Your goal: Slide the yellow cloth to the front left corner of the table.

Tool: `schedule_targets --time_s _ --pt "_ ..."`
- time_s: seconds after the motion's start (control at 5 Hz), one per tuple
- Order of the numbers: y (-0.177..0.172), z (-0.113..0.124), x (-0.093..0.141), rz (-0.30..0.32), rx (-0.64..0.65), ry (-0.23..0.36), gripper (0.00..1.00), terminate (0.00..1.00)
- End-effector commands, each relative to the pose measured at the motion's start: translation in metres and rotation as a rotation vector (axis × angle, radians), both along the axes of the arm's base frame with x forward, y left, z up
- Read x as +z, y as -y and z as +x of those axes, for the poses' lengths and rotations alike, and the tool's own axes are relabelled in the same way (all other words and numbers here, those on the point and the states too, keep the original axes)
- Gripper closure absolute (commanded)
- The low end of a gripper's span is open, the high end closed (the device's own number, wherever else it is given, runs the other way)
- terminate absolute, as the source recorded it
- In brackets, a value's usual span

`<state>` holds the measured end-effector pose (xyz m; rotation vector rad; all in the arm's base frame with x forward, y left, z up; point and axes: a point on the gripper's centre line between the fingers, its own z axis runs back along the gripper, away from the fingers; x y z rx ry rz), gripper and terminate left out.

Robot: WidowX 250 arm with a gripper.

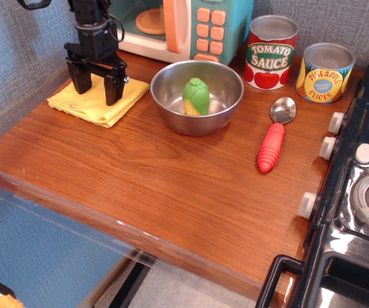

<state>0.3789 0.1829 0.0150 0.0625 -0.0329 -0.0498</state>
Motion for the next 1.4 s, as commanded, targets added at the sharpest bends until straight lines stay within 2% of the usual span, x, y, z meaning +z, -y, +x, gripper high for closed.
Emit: schedule_targets --time_s 0.0,0.2,0.6,1.0,1.2 --pt "0.006 -0.012 -0.001 -0.036 -0.012 -0.008 0.0 0.0" --pt "0.01 -0.031 0.004 -0.079 -0.013 0.009 0.0 0.0" --pt "0.025 -0.073 0.013 -0.089 -0.054 0.021 0.0 0.0" --pt "0.025 -0.107 0.021 -0.049 -0.026 0.004 0.0 0.0" --pt "0.025 -0.112 0.023 -0.039 -0.018 0.006 0.0 0.0"
